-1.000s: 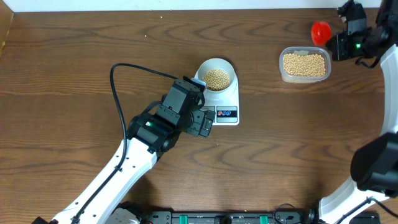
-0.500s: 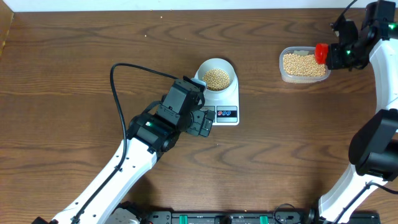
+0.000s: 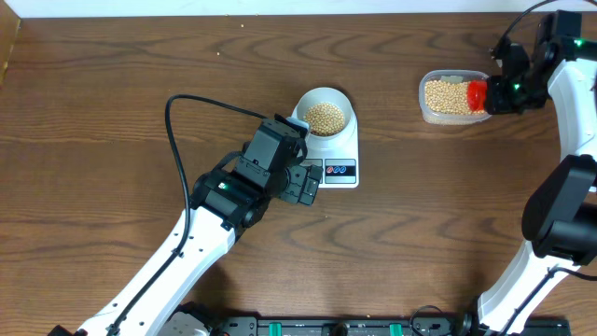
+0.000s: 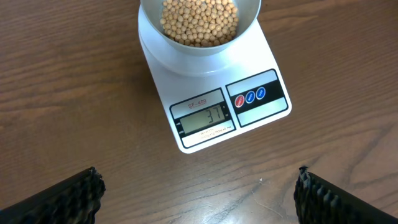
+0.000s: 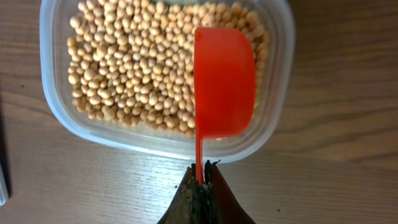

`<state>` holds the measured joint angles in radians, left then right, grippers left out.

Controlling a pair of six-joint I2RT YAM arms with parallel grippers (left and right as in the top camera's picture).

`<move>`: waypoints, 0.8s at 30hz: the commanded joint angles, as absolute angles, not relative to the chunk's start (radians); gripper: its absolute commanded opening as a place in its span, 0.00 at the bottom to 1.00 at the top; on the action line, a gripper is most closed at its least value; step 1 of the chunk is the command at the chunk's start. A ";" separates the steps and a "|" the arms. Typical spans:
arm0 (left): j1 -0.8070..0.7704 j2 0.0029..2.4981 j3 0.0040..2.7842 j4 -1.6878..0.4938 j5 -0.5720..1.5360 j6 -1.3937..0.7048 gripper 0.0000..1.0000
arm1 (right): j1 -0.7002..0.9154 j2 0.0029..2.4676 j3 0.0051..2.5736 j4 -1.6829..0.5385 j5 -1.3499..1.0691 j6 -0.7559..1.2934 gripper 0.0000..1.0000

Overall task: Scoop item into bowl and weigh 50g on scale
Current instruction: 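Move the empty red scoop back right into the soybean tub, then drag the red scoop through the soybeans and lift it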

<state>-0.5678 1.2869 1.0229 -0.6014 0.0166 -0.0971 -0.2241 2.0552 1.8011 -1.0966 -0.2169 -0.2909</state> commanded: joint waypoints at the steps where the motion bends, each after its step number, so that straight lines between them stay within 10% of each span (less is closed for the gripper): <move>1: -0.568 1.287 1.027 -0.601 0.014 -0.088 1.00 | -0.220 2.065 1.774 -1.098 -0.219 -0.265 0.01; 24: -0.568 1.287 1.027 -0.601 0.014 -0.087 1.00 | -0.250 2.065 1.718 -1.050 -0.546 -0.255 0.01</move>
<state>-0.5678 1.2869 1.0229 -0.6014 0.0166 -0.0971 -0.2325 2.0552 1.7237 -1.0527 -0.4500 -0.2691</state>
